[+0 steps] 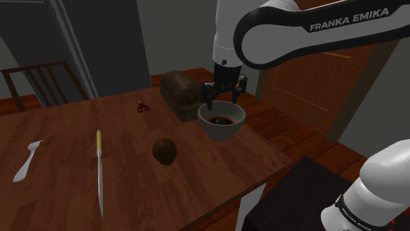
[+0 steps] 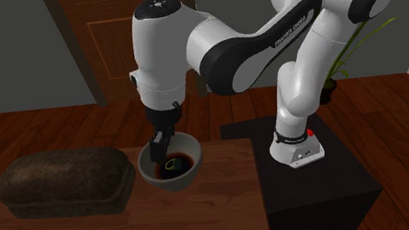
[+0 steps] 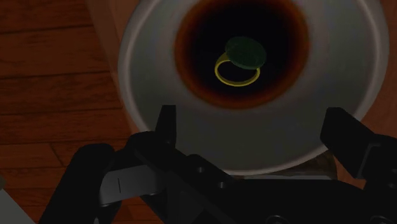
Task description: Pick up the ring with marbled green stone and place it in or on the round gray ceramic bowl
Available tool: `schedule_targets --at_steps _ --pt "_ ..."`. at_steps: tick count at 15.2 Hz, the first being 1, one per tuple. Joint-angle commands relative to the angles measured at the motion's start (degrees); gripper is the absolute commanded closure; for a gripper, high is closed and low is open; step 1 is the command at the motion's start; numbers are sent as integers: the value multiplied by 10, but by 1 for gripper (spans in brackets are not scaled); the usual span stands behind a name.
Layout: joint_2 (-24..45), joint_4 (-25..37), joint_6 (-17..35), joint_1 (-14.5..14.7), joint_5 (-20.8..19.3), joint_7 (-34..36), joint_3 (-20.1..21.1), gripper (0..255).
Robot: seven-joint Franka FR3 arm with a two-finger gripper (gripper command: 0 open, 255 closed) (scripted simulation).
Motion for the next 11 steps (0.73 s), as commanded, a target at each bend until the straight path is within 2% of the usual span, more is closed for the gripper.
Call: schedule_targets --at_steps 1,3,11 --pt "-7 23 -30 2 3 -3 -4 0" --pt "-12 54 -64 3 5 -4 -8 0" --pt "-12 54 -64 3 5 -4 -8 0"
